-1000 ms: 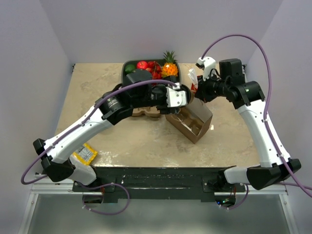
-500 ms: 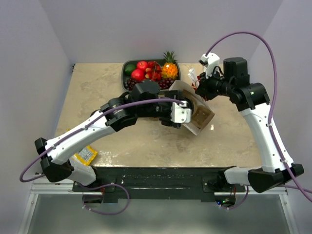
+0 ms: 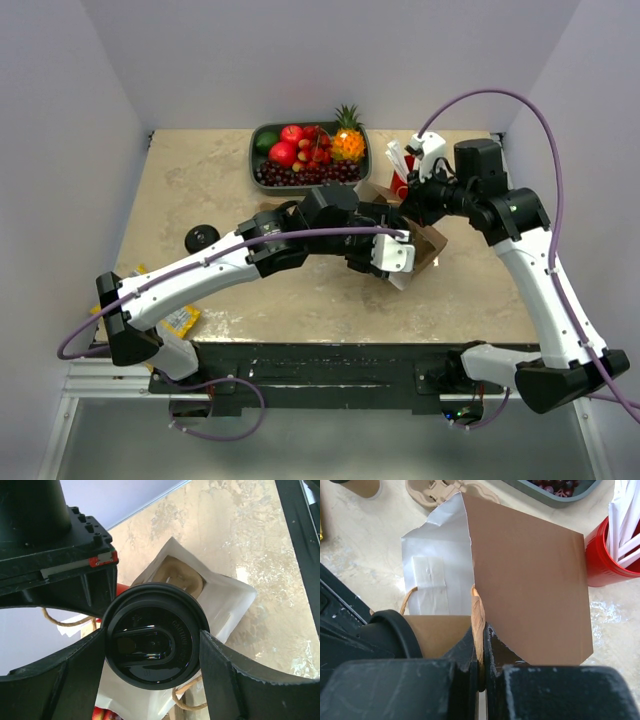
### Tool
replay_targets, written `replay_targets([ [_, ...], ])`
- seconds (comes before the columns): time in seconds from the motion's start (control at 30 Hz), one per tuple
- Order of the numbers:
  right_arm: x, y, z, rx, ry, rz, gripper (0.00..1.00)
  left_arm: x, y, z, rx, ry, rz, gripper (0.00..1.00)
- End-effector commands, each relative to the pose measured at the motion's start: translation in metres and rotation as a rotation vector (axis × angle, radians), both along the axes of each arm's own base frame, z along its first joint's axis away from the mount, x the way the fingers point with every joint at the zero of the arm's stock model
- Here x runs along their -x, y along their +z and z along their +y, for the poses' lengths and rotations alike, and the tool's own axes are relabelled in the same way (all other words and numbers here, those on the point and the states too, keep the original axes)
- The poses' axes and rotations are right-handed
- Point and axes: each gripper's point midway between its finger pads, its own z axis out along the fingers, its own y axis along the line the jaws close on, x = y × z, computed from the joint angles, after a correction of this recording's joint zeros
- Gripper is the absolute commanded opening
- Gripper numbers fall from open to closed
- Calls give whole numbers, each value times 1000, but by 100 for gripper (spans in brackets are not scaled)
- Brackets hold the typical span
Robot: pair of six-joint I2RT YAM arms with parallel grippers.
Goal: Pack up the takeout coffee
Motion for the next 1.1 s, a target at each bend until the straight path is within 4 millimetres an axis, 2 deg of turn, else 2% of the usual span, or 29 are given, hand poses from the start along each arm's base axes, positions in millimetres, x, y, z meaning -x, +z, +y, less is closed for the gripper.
replay_targets([
  [0.0, -5, 14, 3, -37, -11, -60, 0, 12, 30, -3, 107, -25, 29, 0],
  [0.2, -9, 18, -4, -29, -49, -73, 0, 16, 41, 3, 146, -3, 70, 0],
  [0.37, -8, 41, -2, -54, -37, -115, 0, 15, 55, -2, 207, 13, 89, 0],
  [0.53, -3, 33, -2, -47, -25, -92, 0, 17, 74, -5, 270, -5, 81, 0],
  [0.6, -2, 32, -3, -48, -27, -91, 0, 19, 74, -3, 277, -10, 74, 0],
  [0.83, 6, 36, -1, -52, 9, -95, 0, 1, 28, -5, 180, 61, 58, 0],
  [1.07, 16, 40, -3, -57, 13, -111, 0, -5, -4, -10, 76, 101, 119, 0],
])
